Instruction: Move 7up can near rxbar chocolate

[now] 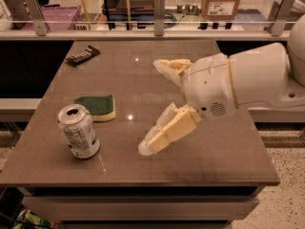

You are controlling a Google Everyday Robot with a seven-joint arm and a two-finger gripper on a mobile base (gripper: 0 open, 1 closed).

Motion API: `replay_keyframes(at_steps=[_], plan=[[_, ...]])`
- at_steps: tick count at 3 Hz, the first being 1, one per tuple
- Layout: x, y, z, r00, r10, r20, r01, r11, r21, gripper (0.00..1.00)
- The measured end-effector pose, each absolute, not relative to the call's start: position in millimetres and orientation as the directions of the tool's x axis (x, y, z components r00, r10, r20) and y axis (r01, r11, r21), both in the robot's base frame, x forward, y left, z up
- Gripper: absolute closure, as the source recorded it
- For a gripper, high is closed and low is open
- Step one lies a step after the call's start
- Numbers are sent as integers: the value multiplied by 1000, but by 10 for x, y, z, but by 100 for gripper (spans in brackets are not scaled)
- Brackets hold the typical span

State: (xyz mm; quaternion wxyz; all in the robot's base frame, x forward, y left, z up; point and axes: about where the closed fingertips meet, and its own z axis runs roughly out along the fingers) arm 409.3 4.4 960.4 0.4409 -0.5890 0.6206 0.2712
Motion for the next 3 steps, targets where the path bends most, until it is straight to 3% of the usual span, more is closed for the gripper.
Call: replay_keyframes(at_steps=[3], plan=[[3973, 698, 9278, 60, -309, -949, -966, 223, -134, 0]])
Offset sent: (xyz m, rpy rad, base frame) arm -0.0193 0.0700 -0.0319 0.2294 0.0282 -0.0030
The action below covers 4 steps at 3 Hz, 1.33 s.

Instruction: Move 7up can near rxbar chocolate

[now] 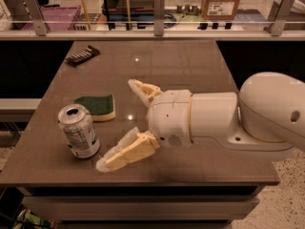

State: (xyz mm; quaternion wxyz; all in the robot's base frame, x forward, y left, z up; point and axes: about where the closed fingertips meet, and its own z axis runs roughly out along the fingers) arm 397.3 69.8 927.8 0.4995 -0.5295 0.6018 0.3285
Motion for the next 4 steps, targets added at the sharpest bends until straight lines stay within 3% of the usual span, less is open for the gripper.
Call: replay_keyframes(at_steps=[4], plan=[[4124, 1167, 9029, 106, -110, -988, -973, 191, -126, 0]])
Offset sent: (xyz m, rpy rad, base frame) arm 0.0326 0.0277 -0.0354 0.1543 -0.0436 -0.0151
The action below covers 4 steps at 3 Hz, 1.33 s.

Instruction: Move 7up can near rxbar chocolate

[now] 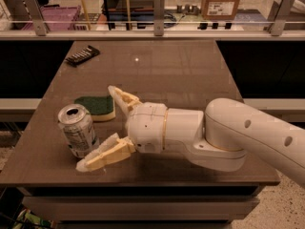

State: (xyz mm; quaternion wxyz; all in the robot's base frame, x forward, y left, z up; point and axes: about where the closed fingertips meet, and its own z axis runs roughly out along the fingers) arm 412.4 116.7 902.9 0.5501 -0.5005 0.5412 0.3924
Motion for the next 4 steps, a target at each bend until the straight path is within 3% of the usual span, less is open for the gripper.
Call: replay_keyframes(at_steps=[3, 4], plan=[[3991, 1582, 9018, 50, -69, -996, -983, 172, -61, 0], [4078, 1695, 9021, 42, -77, -996, -985, 162, -54, 18]])
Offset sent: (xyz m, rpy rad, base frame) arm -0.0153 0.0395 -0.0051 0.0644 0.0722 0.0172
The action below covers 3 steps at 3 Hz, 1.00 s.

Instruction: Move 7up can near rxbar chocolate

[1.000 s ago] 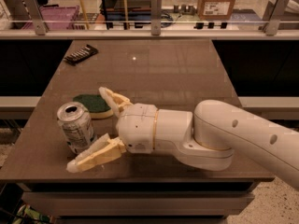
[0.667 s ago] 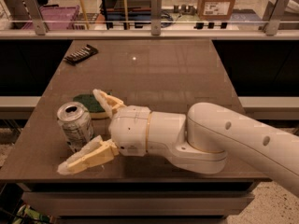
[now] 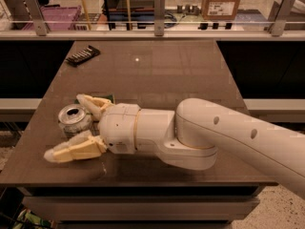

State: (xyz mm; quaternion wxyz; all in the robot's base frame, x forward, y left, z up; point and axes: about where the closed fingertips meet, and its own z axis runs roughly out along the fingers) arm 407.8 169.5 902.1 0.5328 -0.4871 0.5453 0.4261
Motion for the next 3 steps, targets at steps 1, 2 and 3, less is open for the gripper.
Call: replay_keyframes(at_steps=[1, 2, 3], plan=[[4056, 1725, 9035, 47, -79, -996, -986, 156, -59, 42], [4040, 1745, 9048, 51, -81, -995, -986, 153, -63, 64], [4023, 1765, 9062, 55, -82, -995, -987, 149, -67, 88]])
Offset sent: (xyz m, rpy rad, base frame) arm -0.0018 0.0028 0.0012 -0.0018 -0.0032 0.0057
